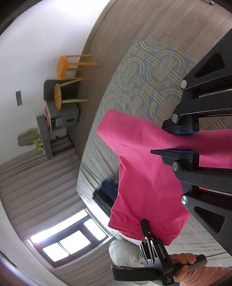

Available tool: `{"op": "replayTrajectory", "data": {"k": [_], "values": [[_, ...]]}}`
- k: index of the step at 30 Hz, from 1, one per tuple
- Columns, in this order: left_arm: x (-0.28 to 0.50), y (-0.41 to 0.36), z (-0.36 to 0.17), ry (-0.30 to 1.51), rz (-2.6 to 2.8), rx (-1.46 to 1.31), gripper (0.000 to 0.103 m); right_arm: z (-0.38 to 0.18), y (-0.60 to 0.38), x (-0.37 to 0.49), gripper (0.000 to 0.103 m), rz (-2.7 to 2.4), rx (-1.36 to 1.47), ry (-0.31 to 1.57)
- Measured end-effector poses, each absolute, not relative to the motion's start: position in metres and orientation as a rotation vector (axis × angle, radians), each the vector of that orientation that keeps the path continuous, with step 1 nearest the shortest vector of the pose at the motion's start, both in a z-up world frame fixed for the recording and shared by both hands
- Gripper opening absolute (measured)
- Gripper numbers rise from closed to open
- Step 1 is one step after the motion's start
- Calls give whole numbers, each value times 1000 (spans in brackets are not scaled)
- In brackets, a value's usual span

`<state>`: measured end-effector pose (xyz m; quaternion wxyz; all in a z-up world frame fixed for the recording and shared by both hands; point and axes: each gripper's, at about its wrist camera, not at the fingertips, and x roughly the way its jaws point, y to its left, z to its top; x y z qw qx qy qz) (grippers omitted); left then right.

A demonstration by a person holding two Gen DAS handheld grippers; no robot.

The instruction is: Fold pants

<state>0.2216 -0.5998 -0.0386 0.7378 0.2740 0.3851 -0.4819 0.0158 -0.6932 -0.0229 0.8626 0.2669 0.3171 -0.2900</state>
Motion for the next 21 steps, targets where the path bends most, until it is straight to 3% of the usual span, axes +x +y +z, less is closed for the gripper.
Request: {"op": "replayTrajectory", "data": {"k": [3,7,11,21], "values": [[230,-614,-84,930,-978,680,28,-63,-710,23,13,-654,616,758],[232,-607,-100,896,-933,682,47,-102,-706,23,23,-765,614,846],[238,-605,-92,907,-931,686,51,-95,-691,24,35,-824,490,859],[228,-579,-54,835,-938,627,51,-68,-675,23,35,-859,425,834]]}}
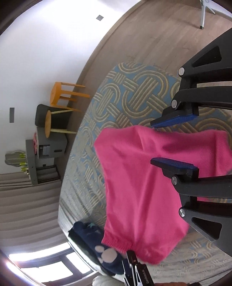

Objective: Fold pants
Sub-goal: 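Lower the folded pants onto the bed and open the left tool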

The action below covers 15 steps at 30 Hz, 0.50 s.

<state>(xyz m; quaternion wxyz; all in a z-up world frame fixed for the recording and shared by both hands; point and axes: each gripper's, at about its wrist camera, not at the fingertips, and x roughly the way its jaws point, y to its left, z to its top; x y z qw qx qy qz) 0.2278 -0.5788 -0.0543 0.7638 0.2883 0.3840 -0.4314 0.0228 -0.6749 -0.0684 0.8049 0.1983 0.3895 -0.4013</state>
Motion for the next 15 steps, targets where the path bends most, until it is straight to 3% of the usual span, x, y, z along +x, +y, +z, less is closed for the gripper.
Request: {"op": "replayTrajectory", "data": {"k": [6,8,10,15], "values": [[204,-545,-13,797,-988,535,51,-34,-645,18,35,-824,416,778],[195,-536,-1,776,-1004,509,56,-20,-630,16,35,-810,412,753],[184,-521,11,743,-1012,487,68,-7,-612,16,35,-809,393,730],[152,-472,42,673,-1040,452,73,17,-560,6,35,-785,381,676]]}}
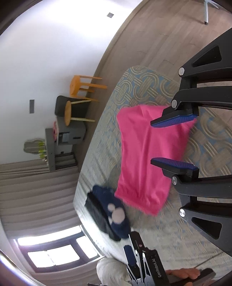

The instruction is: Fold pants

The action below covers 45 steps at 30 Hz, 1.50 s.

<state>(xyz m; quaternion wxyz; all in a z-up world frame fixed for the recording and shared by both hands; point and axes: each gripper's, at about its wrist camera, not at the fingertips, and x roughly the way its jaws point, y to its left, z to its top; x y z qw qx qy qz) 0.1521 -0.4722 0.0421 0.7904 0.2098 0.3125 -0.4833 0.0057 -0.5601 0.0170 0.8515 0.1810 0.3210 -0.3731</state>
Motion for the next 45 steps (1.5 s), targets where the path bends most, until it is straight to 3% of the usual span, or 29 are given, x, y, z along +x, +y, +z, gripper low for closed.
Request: {"op": "replayTrajectory", "data": {"k": [3,21,45], "values": [[138,-445,53,646,-1056,423,80,23,-531,-2,35,-765,406,654],[73,-317,97,542,-1007,272,82,65,-414,-38,35,-778,322,694],[59,-304,92,544,-963,260,83,66,-387,-47,37,-774,311,723]]}}
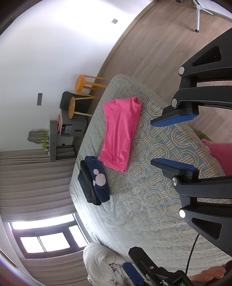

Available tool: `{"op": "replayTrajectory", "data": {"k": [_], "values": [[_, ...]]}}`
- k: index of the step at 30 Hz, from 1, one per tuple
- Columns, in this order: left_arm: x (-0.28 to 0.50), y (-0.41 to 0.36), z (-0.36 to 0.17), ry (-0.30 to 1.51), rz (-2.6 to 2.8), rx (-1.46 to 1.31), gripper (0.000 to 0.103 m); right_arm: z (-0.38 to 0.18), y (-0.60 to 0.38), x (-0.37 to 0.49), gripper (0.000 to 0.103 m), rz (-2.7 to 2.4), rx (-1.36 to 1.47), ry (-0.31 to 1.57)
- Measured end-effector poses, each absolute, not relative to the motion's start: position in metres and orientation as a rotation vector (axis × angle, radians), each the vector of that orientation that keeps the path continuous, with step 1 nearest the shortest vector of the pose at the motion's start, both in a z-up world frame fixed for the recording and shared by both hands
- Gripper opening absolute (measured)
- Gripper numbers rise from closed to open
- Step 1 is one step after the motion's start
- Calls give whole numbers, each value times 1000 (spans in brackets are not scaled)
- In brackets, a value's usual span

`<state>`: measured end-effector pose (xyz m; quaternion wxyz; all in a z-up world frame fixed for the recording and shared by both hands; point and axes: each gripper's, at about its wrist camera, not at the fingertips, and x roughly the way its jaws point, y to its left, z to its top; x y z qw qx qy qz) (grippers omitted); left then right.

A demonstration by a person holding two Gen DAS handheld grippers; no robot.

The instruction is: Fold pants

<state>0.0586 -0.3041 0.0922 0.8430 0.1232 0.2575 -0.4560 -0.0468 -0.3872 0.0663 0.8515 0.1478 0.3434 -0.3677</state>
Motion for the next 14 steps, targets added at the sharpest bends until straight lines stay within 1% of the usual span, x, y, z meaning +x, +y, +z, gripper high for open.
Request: {"op": "replayTrajectory", "data": {"k": [14], "values": [[48,-308,90,548,-958,293,83,61,-387,-48,37,-770,324,729]]}}
